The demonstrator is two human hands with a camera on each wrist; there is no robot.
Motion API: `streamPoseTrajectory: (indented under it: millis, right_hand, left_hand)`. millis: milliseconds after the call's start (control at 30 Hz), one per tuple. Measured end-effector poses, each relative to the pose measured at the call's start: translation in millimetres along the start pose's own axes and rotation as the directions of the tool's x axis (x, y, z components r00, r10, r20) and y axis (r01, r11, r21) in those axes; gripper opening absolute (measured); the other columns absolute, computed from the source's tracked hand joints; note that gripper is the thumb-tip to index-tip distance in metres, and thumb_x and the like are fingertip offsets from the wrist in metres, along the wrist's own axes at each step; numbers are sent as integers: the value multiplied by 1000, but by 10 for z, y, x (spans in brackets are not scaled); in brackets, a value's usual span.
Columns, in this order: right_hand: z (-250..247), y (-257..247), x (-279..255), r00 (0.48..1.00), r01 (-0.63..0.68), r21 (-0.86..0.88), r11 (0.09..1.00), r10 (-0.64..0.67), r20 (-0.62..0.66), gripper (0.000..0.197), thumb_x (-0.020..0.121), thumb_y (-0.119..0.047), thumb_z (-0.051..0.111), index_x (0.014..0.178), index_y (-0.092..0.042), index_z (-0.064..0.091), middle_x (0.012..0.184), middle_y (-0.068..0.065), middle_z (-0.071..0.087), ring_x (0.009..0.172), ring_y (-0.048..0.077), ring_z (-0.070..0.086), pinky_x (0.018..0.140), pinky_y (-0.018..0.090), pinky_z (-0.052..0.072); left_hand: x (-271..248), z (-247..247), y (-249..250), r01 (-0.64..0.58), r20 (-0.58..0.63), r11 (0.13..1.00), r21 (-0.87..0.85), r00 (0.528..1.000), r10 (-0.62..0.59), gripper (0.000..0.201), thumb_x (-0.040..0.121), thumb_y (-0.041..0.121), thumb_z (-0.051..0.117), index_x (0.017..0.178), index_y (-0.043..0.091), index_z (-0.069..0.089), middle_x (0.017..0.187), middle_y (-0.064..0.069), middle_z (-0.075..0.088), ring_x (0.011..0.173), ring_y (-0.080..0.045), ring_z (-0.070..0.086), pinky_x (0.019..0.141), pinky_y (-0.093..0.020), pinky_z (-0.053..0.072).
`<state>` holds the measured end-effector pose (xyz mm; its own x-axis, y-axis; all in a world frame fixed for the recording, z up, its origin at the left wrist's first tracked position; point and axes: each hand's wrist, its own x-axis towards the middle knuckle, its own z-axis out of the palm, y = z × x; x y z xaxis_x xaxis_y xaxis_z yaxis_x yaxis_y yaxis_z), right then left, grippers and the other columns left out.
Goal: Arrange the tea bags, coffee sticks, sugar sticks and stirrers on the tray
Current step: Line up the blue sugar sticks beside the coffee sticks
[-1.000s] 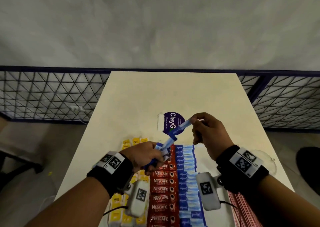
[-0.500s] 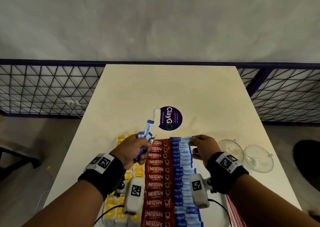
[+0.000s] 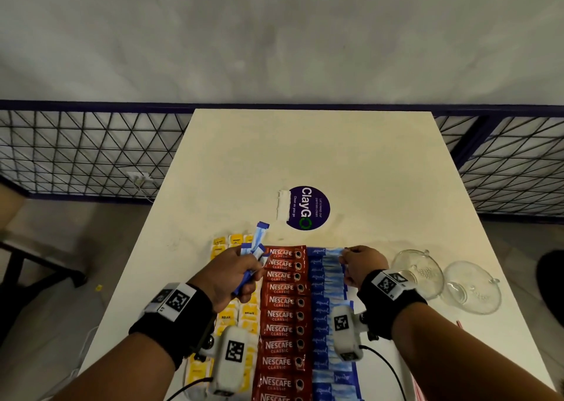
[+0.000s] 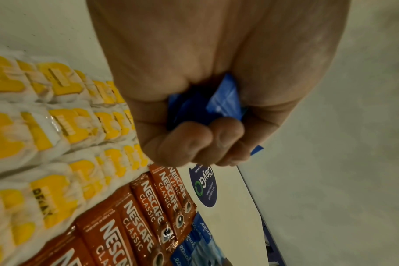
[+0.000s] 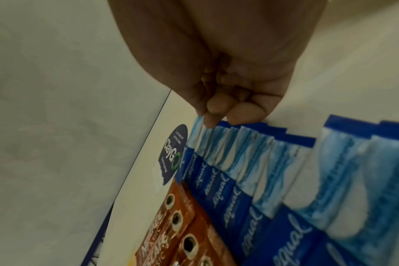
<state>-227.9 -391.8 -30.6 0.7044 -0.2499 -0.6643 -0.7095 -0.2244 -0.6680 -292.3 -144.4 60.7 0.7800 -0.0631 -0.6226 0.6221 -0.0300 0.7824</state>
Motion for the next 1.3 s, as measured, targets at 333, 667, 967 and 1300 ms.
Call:
streamPoseTrajectory:
  millis: [333,667,967,1300]
  right_hand:
    - [-7,74,95,997,54,-181,982,-63,-48,19,80,-32,61,62,-26,62,75,3,68,79,29,69,76,44,58]
    - [-3,71,119,994,94,-282,955,-106,-28,26,78,-50,63,82,-25,70,77,-3,70,67,21,68,71,38,60]
    - [-36,-6,26,985,141,-455,879,-169,-20,27,86,-53,57,87,-28,66,74,-6,65,61,11,59,52,19,42]
    - [8,-208,-417,926,374,-279,885,-372,61,39,86,-58,55,85,-19,58,72,-3,61,57,9,52,55,21,40]
  left_hand:
    - [-13,20,-21,12,-11,1000,3,1000,-12,20,93,-1,41,76,7,47,58,-6,47,39,-15,33,44,-24,29]
    - [-18,27,-52,23,0,1000,10,1000,-23,15,94,1,41,83,8,48,61,-7,47,40,-15,32,45,-24,28]
    - [-29,37,-65,25,13,1000,16,1000,-26,14,94,1,40,83,8,47,61,-6,47,40,-15,33,44,-23,29]
    - [-35,50,-53,53,107,995,87,992,-63,14,93,0,42,81,6,48,62,-8,48,41,-15,33,45,-25,30]
